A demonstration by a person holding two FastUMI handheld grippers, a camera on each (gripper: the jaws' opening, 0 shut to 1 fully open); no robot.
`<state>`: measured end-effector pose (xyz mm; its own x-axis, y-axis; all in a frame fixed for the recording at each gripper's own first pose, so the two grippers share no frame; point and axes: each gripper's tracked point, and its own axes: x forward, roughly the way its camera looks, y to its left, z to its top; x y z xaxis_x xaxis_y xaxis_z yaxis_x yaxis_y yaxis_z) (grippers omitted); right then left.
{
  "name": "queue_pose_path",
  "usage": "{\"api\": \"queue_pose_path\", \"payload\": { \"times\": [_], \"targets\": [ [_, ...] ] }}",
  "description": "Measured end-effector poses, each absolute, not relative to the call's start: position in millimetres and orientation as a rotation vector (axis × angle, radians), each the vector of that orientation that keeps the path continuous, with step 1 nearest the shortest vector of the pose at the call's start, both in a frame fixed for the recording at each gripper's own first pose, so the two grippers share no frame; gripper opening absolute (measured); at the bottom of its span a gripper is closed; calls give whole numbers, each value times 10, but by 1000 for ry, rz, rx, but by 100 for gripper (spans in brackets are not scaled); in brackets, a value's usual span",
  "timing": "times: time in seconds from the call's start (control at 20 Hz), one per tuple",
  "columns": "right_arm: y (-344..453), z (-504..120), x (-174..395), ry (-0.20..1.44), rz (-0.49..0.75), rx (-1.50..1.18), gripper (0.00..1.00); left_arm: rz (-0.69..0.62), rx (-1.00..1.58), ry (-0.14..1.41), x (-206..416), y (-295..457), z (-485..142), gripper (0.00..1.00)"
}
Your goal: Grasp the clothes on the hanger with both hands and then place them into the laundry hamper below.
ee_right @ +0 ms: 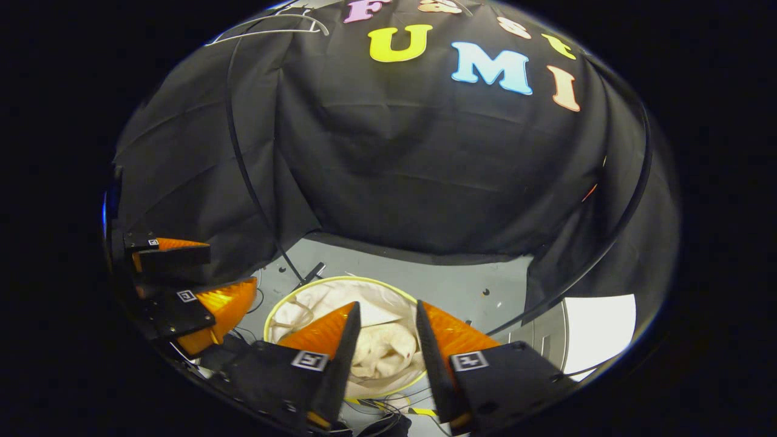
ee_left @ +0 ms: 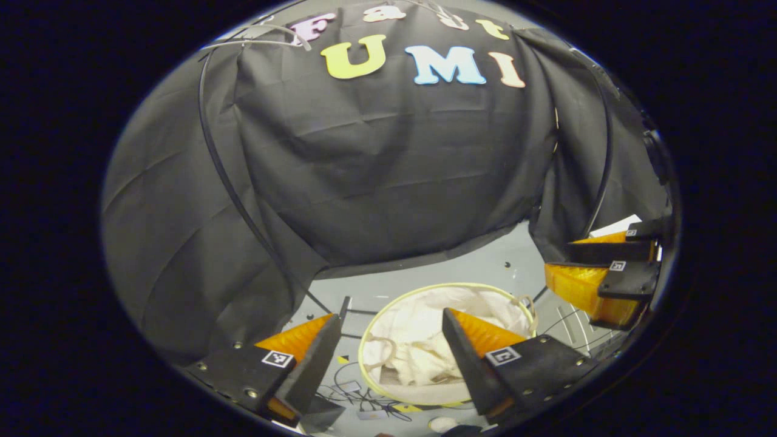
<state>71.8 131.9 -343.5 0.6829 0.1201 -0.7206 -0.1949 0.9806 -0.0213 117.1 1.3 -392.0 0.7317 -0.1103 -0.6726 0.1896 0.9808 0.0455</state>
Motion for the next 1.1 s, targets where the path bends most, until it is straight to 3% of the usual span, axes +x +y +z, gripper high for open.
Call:
{"api": "queue_pose_path", "payload": {
  "times": [0.05,0.1,0.15,0.35,0.45,1.0,1.1],
  "targets": [
    [1304,-3340,703,784,172,-96,78,-158,109,720,1135,44,-3793,100],
    [1266,-3245,694,764,157,-98,97,-154,103,710,1141,63,-3724,99],
    [1238,-3124,687,741,146,-91,100,-151,98,694,1125,79,-3648,99],
    [1118,-2744,669,669,112,-58,98,-130,93,618,1126,172,-3197,96],
    [1025,-2498,666,626,102,-59,98,-118,74,567,1148,205,-2895,100],
    [301,-960,687,331,58,-10,98,-57,-10,222,1104,146,-717,100],
    [125,-699,638,278,41,-17,97,-57,-20,185,981,152,-428,95]
  ]
}}
